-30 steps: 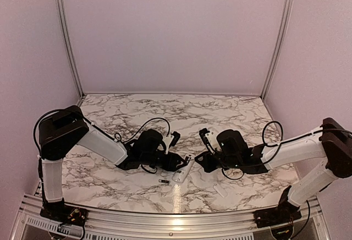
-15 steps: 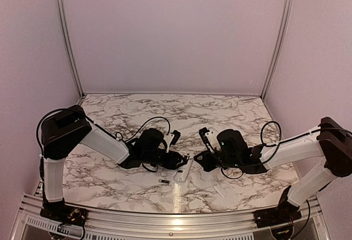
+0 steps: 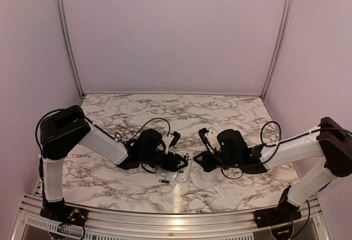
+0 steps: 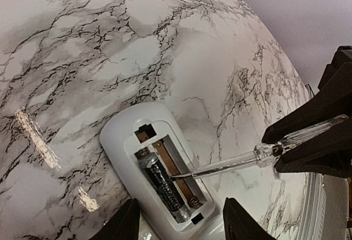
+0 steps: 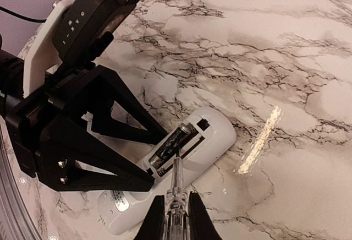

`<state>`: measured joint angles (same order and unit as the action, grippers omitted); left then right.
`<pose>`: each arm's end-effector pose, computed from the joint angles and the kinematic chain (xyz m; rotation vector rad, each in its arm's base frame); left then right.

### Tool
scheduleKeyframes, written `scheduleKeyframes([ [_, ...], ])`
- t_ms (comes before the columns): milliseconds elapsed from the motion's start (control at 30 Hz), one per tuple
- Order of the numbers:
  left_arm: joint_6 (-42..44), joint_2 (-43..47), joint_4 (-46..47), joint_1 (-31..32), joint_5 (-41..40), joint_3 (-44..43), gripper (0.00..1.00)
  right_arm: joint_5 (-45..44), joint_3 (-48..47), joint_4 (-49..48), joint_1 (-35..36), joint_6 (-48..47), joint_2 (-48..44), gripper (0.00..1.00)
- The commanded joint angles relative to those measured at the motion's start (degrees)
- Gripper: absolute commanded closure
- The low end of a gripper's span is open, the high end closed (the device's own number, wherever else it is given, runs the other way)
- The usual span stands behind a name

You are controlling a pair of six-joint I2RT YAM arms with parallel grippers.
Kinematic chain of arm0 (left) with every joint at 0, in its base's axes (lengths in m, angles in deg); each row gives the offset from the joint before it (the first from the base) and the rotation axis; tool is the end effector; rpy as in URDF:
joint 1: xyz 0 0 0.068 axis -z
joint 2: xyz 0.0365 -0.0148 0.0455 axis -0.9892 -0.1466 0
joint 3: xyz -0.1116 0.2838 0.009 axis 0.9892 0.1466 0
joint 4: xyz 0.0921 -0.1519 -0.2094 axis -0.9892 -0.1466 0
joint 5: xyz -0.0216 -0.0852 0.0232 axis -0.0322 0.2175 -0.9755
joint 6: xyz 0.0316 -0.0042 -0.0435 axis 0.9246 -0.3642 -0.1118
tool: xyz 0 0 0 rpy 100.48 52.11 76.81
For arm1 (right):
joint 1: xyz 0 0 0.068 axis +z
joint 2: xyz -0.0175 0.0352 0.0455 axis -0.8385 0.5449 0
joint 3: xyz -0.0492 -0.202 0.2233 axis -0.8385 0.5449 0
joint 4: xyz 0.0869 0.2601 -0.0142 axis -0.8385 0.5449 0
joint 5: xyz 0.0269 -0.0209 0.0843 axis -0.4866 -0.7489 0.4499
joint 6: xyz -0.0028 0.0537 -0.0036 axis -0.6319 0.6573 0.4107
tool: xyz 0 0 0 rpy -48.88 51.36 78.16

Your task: Unload the batteries from the remote control

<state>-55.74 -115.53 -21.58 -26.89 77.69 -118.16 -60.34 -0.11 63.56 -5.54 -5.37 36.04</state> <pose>0.2344 -0.3500 0.1194 0.7152 2.2264 -1.1476 0.1782 0.2259 0.1775 -0.5713 2.2420 0.7542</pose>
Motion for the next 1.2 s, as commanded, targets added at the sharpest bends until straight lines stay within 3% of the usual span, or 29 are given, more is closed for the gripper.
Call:
scheduleKeyframes([
  [0,0.7,1.7,-1.1,0.2,2.5,0.1,0.46,3.0,0.0,0.3,0.0,0.7,-0.9,1.00],
  [1167,-0.8,1.9,-0.1,0.2,6.3,0.2,0.51,3.6,-0.5,1.2,0.0,0.7,-1.2,1.00],
])
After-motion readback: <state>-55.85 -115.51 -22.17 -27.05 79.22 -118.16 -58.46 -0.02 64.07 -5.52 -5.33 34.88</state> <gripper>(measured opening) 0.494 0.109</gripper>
